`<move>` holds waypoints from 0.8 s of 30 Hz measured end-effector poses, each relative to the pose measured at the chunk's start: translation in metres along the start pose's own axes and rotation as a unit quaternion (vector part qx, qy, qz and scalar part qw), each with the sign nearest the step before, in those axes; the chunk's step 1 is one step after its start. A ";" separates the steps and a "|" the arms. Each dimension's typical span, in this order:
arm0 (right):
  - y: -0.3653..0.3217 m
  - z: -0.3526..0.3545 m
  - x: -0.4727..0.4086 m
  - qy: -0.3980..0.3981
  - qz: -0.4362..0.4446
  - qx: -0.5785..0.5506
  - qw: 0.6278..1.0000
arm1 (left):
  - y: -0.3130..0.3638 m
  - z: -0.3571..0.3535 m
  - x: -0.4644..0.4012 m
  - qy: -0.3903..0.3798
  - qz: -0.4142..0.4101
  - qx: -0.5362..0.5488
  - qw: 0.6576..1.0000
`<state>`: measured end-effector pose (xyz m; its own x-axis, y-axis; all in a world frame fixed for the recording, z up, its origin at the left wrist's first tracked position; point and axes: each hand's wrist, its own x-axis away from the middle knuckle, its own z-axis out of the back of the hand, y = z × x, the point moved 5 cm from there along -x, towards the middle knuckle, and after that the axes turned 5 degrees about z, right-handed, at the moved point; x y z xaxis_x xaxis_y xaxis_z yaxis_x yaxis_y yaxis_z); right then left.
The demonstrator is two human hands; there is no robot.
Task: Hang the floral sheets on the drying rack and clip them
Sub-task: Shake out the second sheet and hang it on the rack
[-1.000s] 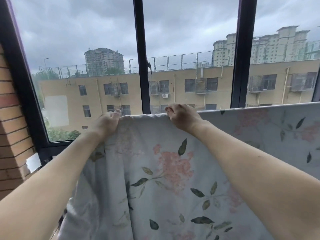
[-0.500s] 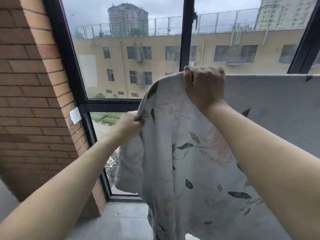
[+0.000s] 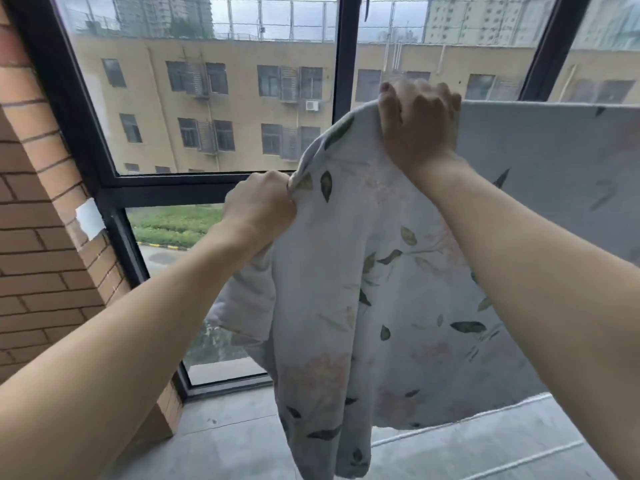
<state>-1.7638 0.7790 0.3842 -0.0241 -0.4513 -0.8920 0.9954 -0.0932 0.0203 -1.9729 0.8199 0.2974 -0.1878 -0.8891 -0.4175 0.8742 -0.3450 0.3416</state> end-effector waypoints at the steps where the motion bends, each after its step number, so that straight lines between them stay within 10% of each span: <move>1: -0.005 -0.004 -0.001 -0.005 -0.017 0.002 1.000 | -0.002 -0.001 -0.002 -0.010 -0.004 0.003 1.000; 12: -0.016 0.000 -0.003 -0.068 -0.166 -0.029 0.983 | -0.003 0.100 0.001 0.051 -0.183 -0.057 0.980; 24: -0.004 0.004 -0.010 -0.098 -0.189 -0.052 0.976 | -0.009 0.127 -0.027 0.036 -0.153 0.035 0.987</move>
<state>-1.7675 0.7806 0.3946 -0.3978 -0.5644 -0.7233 0.9159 -0.1991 -0.3484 -2.0323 0.8086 0.4128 -0.4038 -0.7172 -0.5679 0.7479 -0.6163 0.2465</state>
